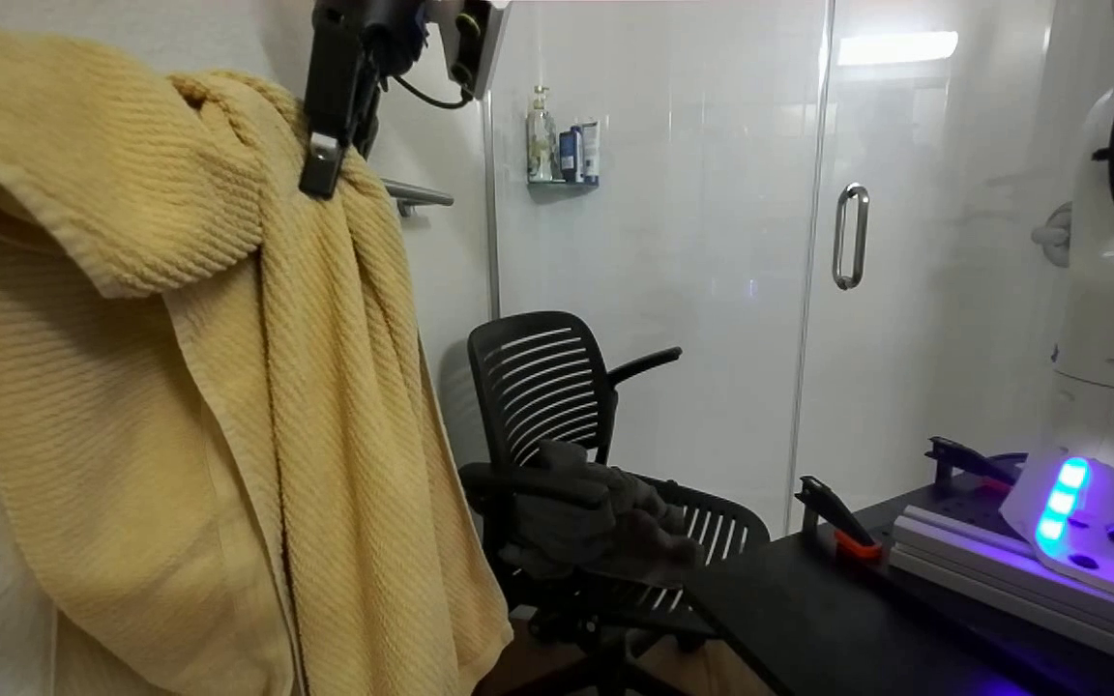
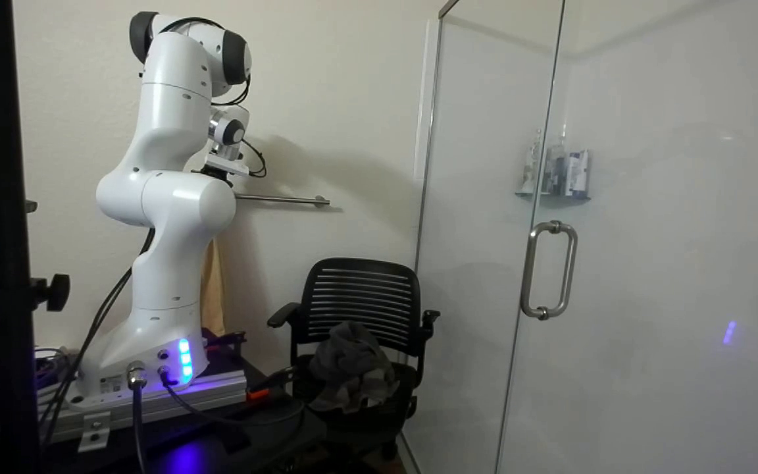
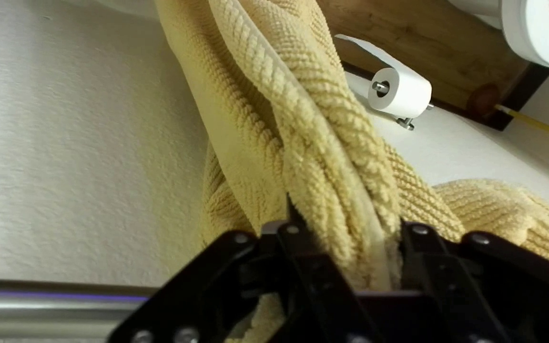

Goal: Remove the towels from the rail and place them on the seat of the black chair

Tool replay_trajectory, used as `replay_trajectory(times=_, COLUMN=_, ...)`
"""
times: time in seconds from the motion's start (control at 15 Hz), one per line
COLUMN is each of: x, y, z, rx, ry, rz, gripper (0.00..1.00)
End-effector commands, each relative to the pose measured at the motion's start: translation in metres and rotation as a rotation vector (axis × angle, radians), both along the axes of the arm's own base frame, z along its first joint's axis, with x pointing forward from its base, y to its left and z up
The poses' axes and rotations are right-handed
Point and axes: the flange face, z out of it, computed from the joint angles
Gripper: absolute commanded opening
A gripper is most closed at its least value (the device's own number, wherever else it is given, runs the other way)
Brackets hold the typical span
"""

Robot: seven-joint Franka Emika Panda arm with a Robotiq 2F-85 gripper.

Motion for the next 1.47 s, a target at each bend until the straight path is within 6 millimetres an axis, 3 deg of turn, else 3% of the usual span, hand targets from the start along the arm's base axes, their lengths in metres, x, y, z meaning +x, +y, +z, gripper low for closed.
replay_trajectory(times=0.0, x=-0.01, y=-0.01, z=0.015, rx=0.008, ry=-0.028, rz=-0.045, gripper=0.06)
replay_trajectory(times=0.13, x=-0.01, y=-0.015, z=0.034, rx=0.012, ry=-0.052, rz=-0.091, gripper=0.04)
replay_trajectory(times=0.47, x=-0.013, y=-0.037, z=0.122, rx=0.034, ry=-0.184, rz=-0.272, gripper=0.06)
replay_trajectory(times=1.13, x=-0.002, y=-0.147, z=0.337, rx=0.098, ry=-0.474, rz=-0.785, gripper=0.06)
replay_trajectory(times=1.27, x=-0.004, y=-0.167, z=0.366, rx=0.12, ry=-0.528, rz=-0.887, gripper=0.06)
replay_trajectory(times=1.4, x=-0.004, y=-0.186, z=0.383, rx=0.137, ry=-0.576, rz=-0.988, gripper=0.06)
